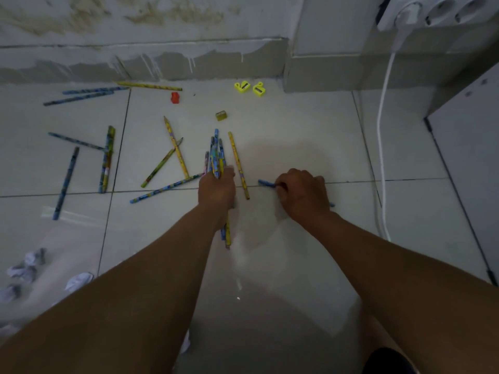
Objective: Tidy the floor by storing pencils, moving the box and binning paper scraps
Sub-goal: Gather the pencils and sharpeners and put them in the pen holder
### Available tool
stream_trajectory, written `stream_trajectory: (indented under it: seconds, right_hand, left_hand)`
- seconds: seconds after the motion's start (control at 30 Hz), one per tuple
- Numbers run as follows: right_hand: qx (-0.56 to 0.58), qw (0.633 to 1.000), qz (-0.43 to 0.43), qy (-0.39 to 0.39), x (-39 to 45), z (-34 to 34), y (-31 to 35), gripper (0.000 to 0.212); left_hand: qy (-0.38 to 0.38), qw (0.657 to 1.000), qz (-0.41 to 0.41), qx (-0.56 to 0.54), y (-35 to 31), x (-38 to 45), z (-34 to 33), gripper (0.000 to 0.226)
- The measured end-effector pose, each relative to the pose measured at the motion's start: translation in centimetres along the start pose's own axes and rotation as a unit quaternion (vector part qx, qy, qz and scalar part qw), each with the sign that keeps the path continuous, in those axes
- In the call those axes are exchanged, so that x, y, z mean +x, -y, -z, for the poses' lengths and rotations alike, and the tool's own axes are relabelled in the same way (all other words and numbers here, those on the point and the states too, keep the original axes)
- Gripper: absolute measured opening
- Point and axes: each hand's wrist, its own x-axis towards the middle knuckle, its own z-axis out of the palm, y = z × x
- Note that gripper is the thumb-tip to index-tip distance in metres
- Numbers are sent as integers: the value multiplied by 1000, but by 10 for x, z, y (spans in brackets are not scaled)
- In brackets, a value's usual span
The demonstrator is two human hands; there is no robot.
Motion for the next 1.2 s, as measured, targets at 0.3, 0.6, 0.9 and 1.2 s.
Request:
stream_trajectory:
  seconds: [0.3,0.6,0.9,1.2]
  right_hand:
    - [439,895,-78,27,14,15,75,13]
    - [448,892,-55,18,9,4,101,14]
    - [154,978,-137,-16,4,-27,77,34]
    - [85,981,-172,-8,4,-34,82,16]
  left_hand:
    - [14,999,-40,-25,-23,-12,24,44]
    - [-41,997,-54,-25,-19,-2,57,35]
    - [-99,992,-40,-73,-7,7,84,40]
    - [-111,990,-14,-80,-1,4,84,32]
